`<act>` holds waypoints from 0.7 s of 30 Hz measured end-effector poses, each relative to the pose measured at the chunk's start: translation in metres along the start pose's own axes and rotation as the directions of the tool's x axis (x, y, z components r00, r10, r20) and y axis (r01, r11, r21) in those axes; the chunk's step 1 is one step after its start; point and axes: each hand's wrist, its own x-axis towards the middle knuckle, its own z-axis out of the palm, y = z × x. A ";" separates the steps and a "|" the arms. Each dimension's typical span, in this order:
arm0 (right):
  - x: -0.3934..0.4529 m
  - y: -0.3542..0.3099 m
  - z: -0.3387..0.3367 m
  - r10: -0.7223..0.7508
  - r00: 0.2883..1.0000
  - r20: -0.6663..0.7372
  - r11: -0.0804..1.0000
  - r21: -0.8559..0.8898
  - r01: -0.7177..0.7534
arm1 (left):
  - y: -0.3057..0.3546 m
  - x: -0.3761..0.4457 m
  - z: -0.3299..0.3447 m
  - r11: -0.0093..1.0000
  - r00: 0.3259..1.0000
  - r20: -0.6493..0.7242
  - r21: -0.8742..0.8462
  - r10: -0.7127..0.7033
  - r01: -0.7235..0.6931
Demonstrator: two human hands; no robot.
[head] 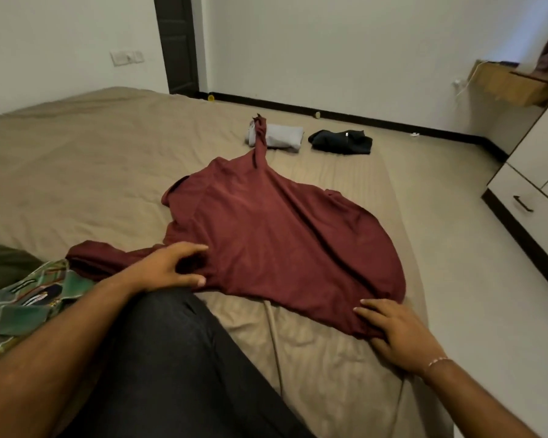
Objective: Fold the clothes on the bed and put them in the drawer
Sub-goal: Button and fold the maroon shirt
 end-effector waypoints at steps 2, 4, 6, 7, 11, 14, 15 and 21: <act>-0.002 0.003 0.007 0.018 1.000 -0.020 0.999 0.044 -0.018 | -0.027 0.021 0.011 0.940 0.969 0.220 0.338 -0.112 0.031; -0.004 0.006 0.009 0.080 0.995 -0.064 0.980 0.188 -0.067 | -0.040 0.026 0.021 0.844 0.964 0.250 0.533 -0.094 -0.057; -0.003 0.008 0.009 0.121 0.991 -0.064 0.954 0.283 -0.098 | -0.047 0.027 0.025 0.880 0.987 0.019 0.451 0.158 -0.149; -0.002 0.008 0.010 0.115 0.992 -0.058 0.953 0.289 -0.094 | -0.048 0.026 0.026 0.935 0.968 -0.144 0.320 0.206 -0.151; 0.012 0.011 -0.011 0.062 0.998 -0.031 0.989 0.138 -0.057 | -0.027 0.019 0.014 0.992 0.926 -0.376 -0.096 0.038 -0.079; 0.025 0.016 -0.035 0.067 0.998 -0.020 0.983 0.173 -0.062 | -0.022 0.016 -0.007 0.990 0.953 -0.301 -0.114 0.048 -0.085; 0.025 0.018 -0.036 0.079 0.995 -0.054 0.962 0.266 -0.062 | -0.024 0.013 -0.014 0.997 0.977 -0.207 -0.060 0.044 -0.058; -0.010 0.021 -0.033 0.135 0.988 0.070 0.781 0.606 -0.150 | -0.061 -0.012 -0.035 0.864 0.977 0.196 0.503 -0.080 -0.030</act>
